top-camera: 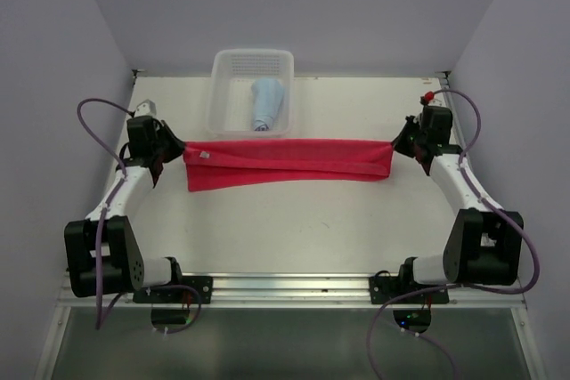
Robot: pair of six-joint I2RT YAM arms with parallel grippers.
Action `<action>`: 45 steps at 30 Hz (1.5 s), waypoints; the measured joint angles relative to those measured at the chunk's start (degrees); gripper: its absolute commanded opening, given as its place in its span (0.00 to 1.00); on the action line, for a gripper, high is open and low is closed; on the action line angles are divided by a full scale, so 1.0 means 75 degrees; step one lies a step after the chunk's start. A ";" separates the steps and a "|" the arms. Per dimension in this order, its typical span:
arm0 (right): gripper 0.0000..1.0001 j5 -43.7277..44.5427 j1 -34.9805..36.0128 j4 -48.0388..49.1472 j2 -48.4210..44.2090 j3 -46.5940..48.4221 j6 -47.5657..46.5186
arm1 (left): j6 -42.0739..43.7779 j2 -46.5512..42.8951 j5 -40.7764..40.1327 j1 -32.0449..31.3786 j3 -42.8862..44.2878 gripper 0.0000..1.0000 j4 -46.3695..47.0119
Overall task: Roll the towels
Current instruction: Fold the towel
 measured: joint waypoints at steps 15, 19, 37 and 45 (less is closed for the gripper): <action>0.00 -0.0003 0.0000 -0.0149 -0.1244 0.0000 0.0017 | 0.0064 -0.1807 -0.0399 0.0000 -0.0516 0.00 0.0297; 0.00 0.0000 0.0000 -0.0291 -0.1591 0.0000 0.0038 | 0.0064 -0.2110 -0.0411 0.0000 -0.0621 0.00 0.0405; 0.00 0.0012 0.0000 -0.1792 -0.3494 0.0073 0.0388 | 0.0055 -0.3844 -0.0420 0.0000 -0.0708 0.00 -0.0221; 0.00 0.0085 0.0000 -0.3232 -0.4415 0.0082 0.0656 | 0.0055 -0.4669 -0.0653 0.0000 -0.0705 0.00 -0.1399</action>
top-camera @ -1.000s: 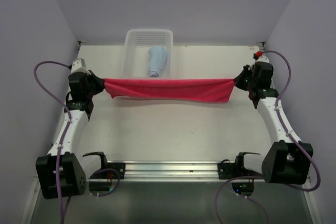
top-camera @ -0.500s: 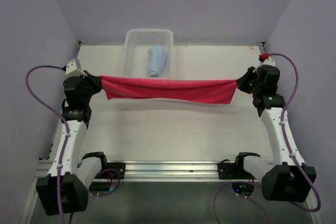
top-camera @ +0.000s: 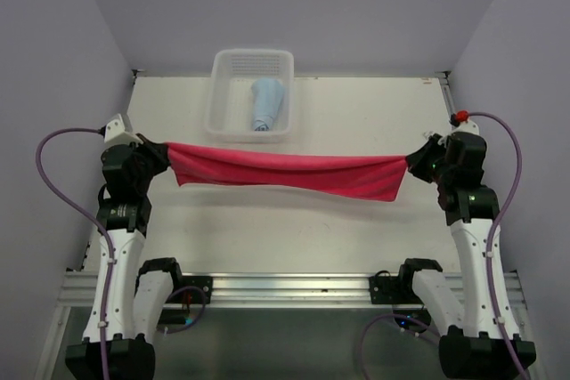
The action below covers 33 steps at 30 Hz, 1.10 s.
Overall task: Roll the towels
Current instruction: Fold the towel
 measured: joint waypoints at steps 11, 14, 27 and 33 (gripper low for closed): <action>0.00 0.0026 0.0000 -0.0871 -0.0108 -0.0117 0.0370 | 0.0006 0.0294 -0.0315 0.0000 0.0000 0.02 -0.0772; 0.00 0.0020 0.0000 -0.0679 0.0300 -0.0297 0.0466 | 0.0003 0.0985 -0.0213 0.0000 -0.0009 0.02 -0.0667; 0.00 -0.0149 0.0000 0.0734 0.3573 -0.0052 0.0641 | -0.0154 0.3876 0.0154 0.0000 0.0271 0.03 0.0446; 0.00 -0.0166 0.0000 0.1244 0.4669 0.0498 0.0647 | -0.0283 0.4744 0.0245 0.0000 0.0769 0.04 0.0915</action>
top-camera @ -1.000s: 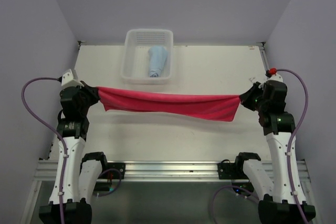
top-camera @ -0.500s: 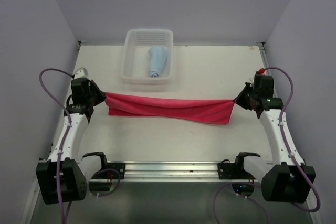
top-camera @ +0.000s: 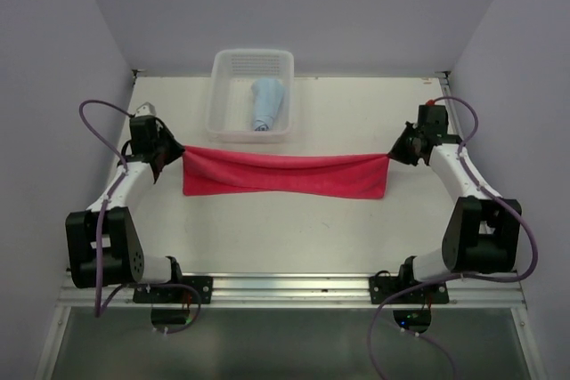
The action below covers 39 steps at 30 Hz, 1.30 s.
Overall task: Roll the towels
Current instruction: Fold the towel
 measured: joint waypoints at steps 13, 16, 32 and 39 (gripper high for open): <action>0.00 0.0000 0.0000 0.0379 0.1081 0.0510 -0.0015 | 0.0023 0.0711 -0.0012 0.0000 0.0131 0.23 0.0332; 0.00 -0.0006 0.0000 0.0446 0.1137 0.0510 -0.0020 | 0.0020 0.0816 -0.0012 0.0000 0.0087 0.24 0.0329; 0.00 -0.0015 0.0000 0.0586 0.1204 0.0513 -0.0076 | -0.0195 0.2296 0.0338 0.0050 0.0723 0.31 0.0542; 0.00 -0.0015 0.0000 0.0650 0.1466 0.0513 -0.0099 | -0.0207 0.2943 0.0490 0.0070 0.1276 0.31 0.0702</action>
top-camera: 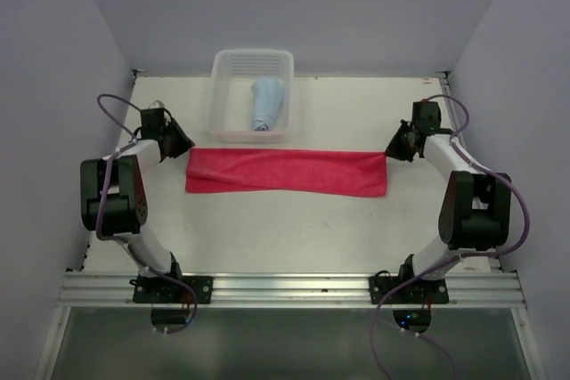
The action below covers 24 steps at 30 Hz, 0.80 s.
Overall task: Roll the towels
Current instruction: Fold the towel
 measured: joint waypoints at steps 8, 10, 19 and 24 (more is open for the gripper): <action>0.00 0.0000 0.0000 0.0070 0.0105 0.0003 0.0000 | 0.0003 0.0335 0.0044 0.0003 0.0210 0.28 0.0012; 0.00 0.0000 0.0000 0.0076 0.0111 0.0003 0.0000 | 0.0003 0.0364 0.0047 0.0003 0.0213 0.27 -0.0009; 0.00 0.0000 0.0000 0.0079 0.0111 0.0003 0.0000 | 0.0006 0.0574 0.0140 0.0017 0.0213 0.07 -0.0017; 0.00 0.0000 0.0000 0.0079 0.0111 0.0003 -0.0003 | 0.0006 0.0589 0.0207 0.0038 0.0213 0.00 -0.0015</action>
